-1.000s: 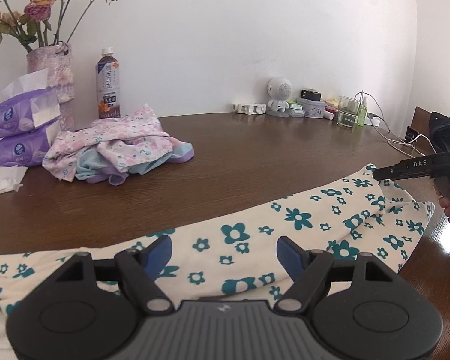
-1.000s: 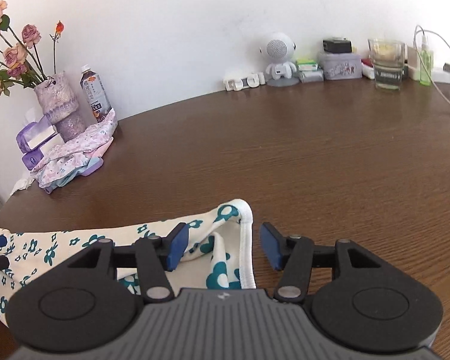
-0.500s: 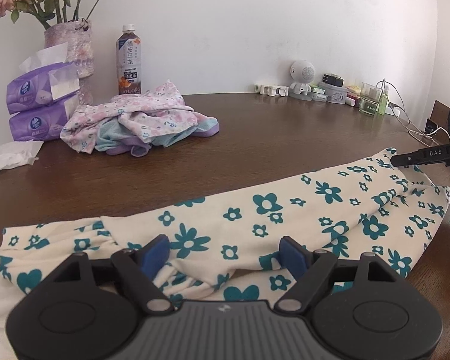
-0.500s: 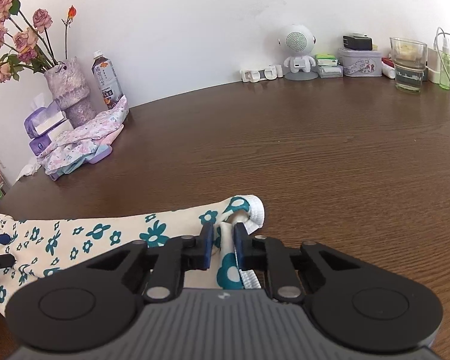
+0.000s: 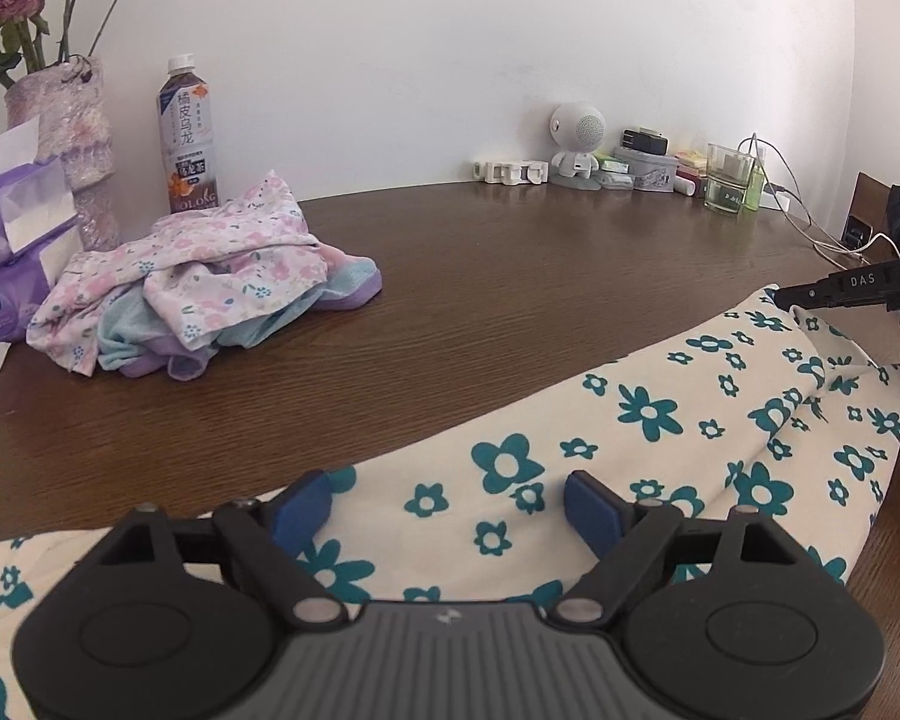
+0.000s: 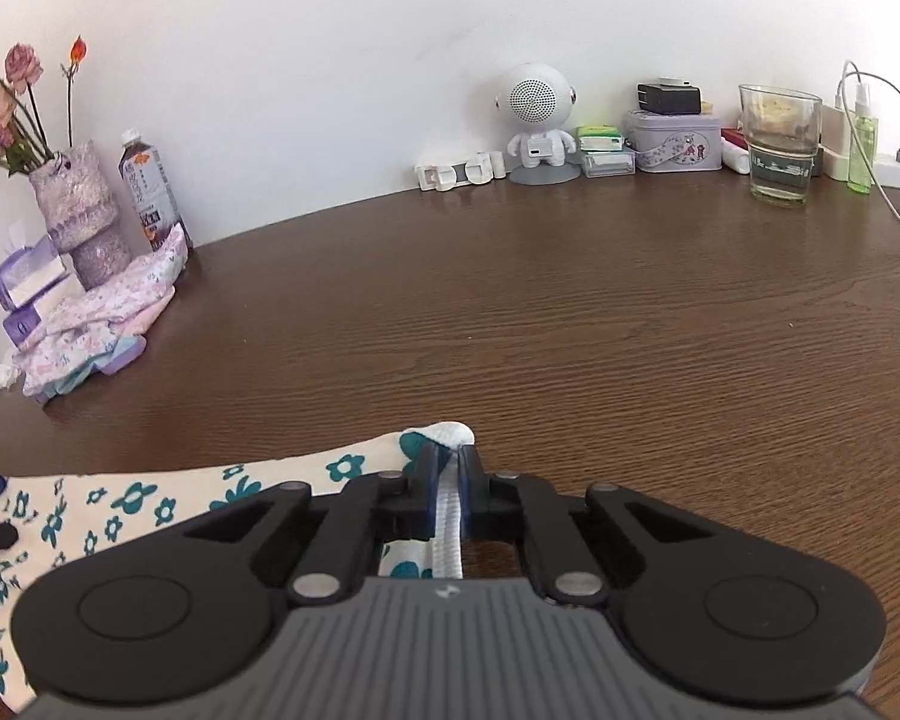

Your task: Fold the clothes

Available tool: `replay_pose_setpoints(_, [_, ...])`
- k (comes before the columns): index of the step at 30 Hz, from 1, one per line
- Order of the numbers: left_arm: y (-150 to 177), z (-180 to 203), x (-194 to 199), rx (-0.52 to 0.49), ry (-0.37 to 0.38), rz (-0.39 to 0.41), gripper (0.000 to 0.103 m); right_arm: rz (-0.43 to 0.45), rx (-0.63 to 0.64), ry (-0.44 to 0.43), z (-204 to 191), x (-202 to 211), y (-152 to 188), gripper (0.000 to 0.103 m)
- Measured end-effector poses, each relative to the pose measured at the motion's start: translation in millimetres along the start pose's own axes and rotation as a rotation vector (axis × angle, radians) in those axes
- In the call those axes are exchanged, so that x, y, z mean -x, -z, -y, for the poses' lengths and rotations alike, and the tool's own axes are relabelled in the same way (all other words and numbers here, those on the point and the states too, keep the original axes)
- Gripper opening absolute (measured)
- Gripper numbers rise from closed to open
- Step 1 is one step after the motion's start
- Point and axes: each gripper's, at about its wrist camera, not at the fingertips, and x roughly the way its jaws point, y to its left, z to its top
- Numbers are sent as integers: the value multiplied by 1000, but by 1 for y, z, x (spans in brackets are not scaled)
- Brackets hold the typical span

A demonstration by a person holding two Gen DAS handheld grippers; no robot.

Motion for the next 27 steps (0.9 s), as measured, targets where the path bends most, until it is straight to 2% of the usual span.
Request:
replay_pose_setpoints(3, [2,-2,4,17,20,7,85,20,-105,-68,10,9,0,16])
replay_pose_setpoints(5, [3,-3,7,26,36,14,85,22,-146,-103,13,12,0,37])
replay_pose_setpoints(6, [4,-3,10,28,40,20,85,17,-146,-111,11,11,1,39])
replay_pose_setpoints(10, [8,-1,25,19,23,53,85,-23,-84,-88,-4,2,5,37])
replay_pose_setpoints(13, [12,-5,32,28,-4,59,85,-26,-6,-66,-17,2,8,19])
replay_pose_setpoints(16, [17,-13,33,53,-22,45,84,-13,60,-11,-25,5,10,14])
replay_pose_setpoints(19, [21,-19,33,77,-6,37,83,7,64,21,-25,9,12,16])
replay_pose_setpoints(23, [22,-19,33,75,-6,32,85,98,117,69,-43,29,15,26])
replay_pose_setpoints(25, [22,-19,33,72,-7,30,85,143,174,43,-64,40,20,28])
replay_pose_setpoints(27, [22,-19,33,73,-6,29,85,139,209,-38,-88,42,31,28])
